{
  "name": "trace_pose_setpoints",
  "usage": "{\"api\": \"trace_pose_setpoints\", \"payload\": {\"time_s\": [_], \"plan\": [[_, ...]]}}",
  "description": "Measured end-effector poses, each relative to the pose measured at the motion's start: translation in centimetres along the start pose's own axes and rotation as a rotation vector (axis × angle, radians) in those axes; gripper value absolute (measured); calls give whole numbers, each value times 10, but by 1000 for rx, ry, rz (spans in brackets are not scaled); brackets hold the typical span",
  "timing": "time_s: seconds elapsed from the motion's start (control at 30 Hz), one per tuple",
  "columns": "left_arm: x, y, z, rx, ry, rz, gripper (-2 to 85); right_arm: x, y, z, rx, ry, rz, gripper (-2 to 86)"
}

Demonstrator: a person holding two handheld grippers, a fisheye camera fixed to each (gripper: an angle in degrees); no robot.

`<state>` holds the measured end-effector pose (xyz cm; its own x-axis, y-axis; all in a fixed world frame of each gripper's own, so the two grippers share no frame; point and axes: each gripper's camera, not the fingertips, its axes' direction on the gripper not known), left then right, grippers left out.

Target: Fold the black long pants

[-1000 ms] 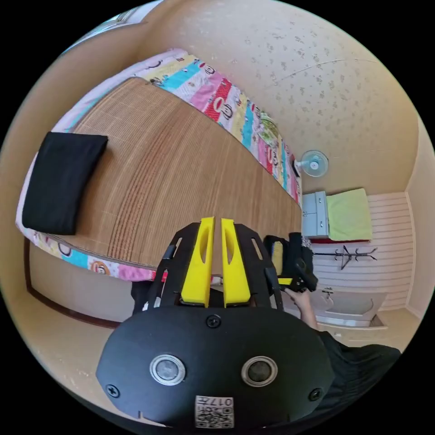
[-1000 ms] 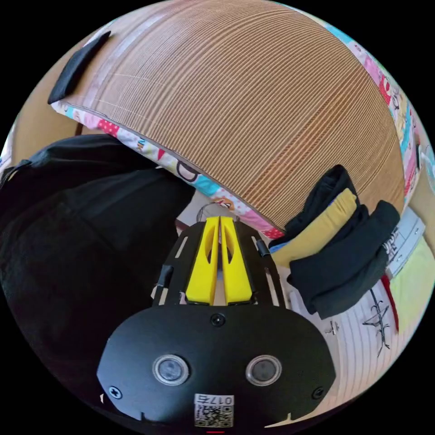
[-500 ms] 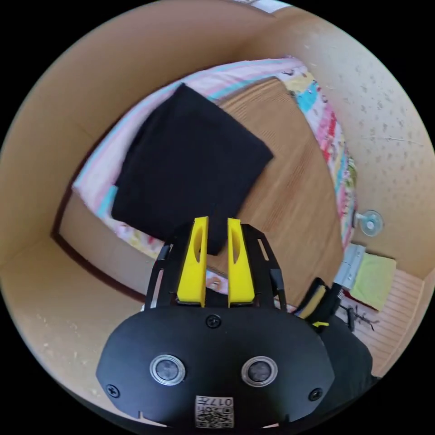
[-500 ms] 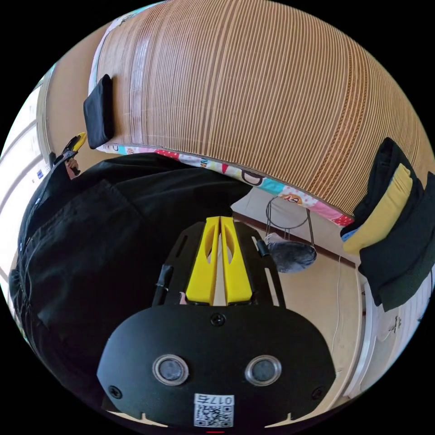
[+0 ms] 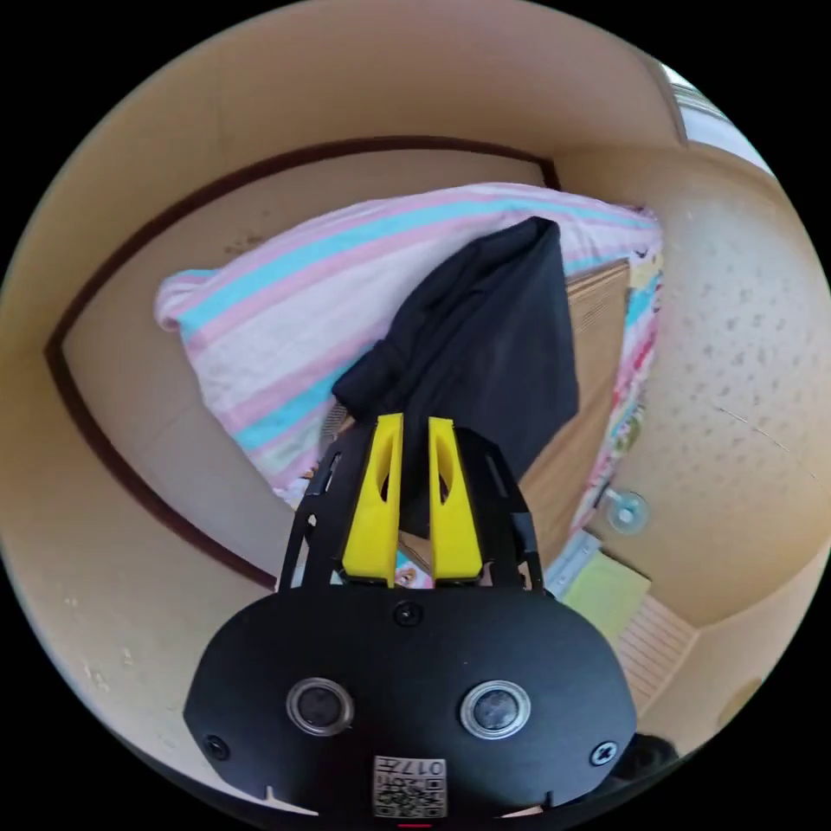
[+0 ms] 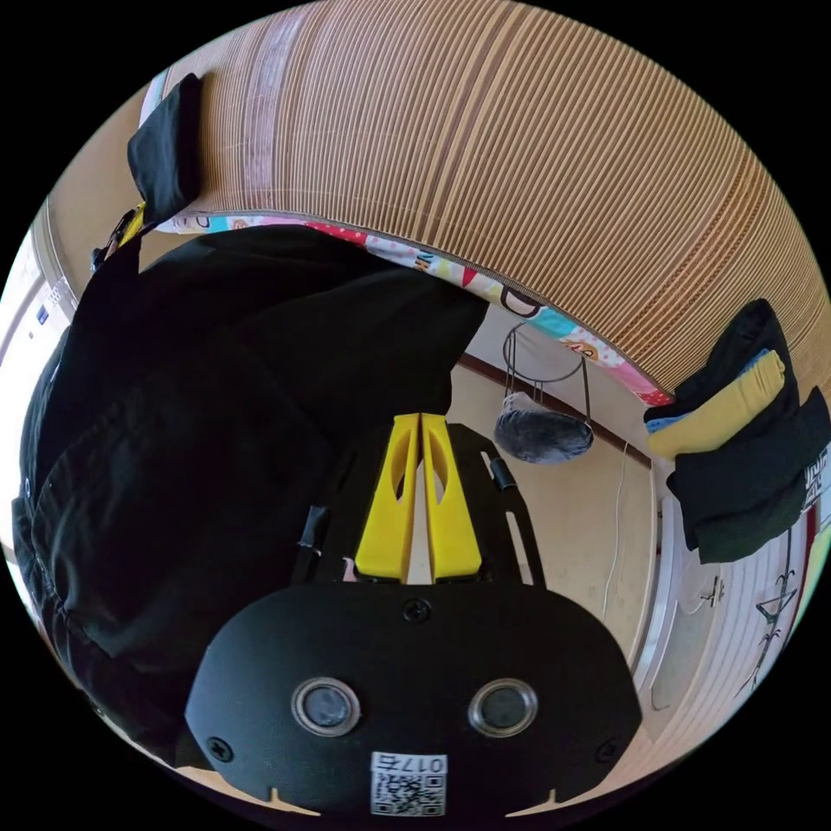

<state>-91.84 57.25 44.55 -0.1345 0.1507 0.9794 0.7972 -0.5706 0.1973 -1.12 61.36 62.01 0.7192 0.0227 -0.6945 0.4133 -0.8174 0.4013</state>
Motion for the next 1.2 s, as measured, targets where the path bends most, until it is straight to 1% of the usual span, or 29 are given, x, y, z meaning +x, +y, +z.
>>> {"api": "trace_pose_setpoints", "payload": {"time_s": [0.07,0.13,0.17,0.2,0.27,0.3,0.37,0.4,0.43,0.47,0.53,0.57,0.6,0.63,0.67,0.7,0.77,0.8,0.87,0.93,1.0,1.07,1.1,1.13,1.17,1.2], "plan": [[12,3,-7,-84,236,157,48,-9,-9,-1,-2,-7,-3,3],[41,13,-8,-117,378,294,45,-20,-17,-3,-10,-20,-17,3],[70,22,-7,-128,395,392,44,-28,-23,-5,-15,-19,-27,3],[87,28,-4,-135,391,446,44,-36,-28,-8,-21,-4,-37,3],[159,58,19,-183,374,640,43,-49,-34,-11,-40,38,-51,3],[175,69,28,-196,382,675,42,-56,-38,-13,-54,76,-51,3],[230,121,71,-285,429,789,41,-65,-41,-16,-69,130,-48,4],[241,136,83,-320,426,819,41,-69,-43,-17,-77,153,-49,4],[260,165,109,-417,393,880,40,-72,-43,-18,-81,165,-49,4],[272,192,136,-535,321,929,38,-73,-43,-18,-80,168,-47,4],[277,225,160,-632,243,1002,14,-73,-41,-18,-73,166,-40,4],[273,233,156,-588,238,1021,19,-72,-39,-16,-67,157,-37,5],[269,232,149,-539,237,1016,22,-70,-36,-13,-59,150,-30,5],[258,224,126,-396,244,985,31,-67,-34,-9,-53,140,-21,5],[241,210,99,-224,223,904,41,-65,-33,-6,-53,133,-18,5],[230,202,86,-137,198,840,47,-62,-32,0,-57,114,-19,4],[172,167,39,141,99,516,92,-57,-33,13,-73,91,-18,4],[155,160,29,192,85,423,102,-56,-35,21,-86,85,-21,4],[90,146,-4,369,73,74,130,-58,-37,33,-103,94,-35,4],[51,148,-14,467,116,-84,135,-61,-39,43,-111,125,-46,5],[25,139,-4,453,194,-128,137,-65,-40,54,-106,153,-64,5],[4,117,36,296,248,-175,131,-66,-38,63,-95,153,-78,5],[1,112,49,245,263,-184,117,-66,-36,67,-82,155,-84,5],[2,104,76,140,304,-180,88,-66,-34,69,-69,160,-85,5],[9,103,92,98,338,-163,71,-67,-28,69,-26,178,-87,5],[16,105,95,98,346,-143,63,-69,-19,67,35,188,-90,5]]}}
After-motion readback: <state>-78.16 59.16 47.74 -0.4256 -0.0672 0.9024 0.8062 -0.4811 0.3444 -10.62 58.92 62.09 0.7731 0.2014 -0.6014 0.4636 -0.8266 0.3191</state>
